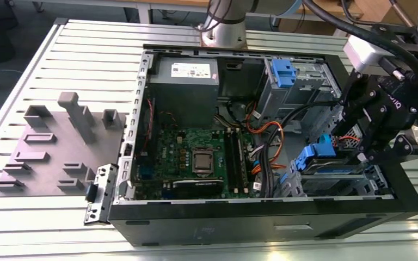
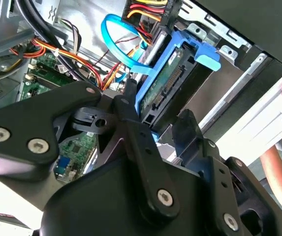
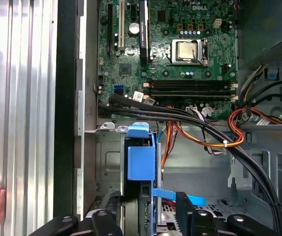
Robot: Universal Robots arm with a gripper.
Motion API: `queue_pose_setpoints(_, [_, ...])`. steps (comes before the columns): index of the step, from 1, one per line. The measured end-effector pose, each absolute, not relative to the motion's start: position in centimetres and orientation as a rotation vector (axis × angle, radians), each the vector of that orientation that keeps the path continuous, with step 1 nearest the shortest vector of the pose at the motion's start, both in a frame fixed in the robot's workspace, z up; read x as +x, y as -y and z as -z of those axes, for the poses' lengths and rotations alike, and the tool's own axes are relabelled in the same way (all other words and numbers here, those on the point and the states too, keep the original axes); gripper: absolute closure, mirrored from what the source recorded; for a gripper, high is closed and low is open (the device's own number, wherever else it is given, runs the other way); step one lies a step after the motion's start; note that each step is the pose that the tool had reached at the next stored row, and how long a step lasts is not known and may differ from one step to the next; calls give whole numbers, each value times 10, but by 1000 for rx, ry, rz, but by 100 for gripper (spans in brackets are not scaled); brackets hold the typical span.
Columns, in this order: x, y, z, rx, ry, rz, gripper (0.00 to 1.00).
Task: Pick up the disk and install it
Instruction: 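Insert the disk into the insertion slot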
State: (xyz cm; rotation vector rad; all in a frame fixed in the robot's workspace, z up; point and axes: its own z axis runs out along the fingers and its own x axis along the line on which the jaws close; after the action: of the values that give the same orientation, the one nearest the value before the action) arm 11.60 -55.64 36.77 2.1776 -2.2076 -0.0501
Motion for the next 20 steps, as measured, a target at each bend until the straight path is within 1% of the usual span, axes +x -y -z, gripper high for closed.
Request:
queue_pose_setpoints(9, [116,559,-368,2167,2198,27,45])
queue_pose_setpoints(20, [116,560,-357,2167,2198,26,45])
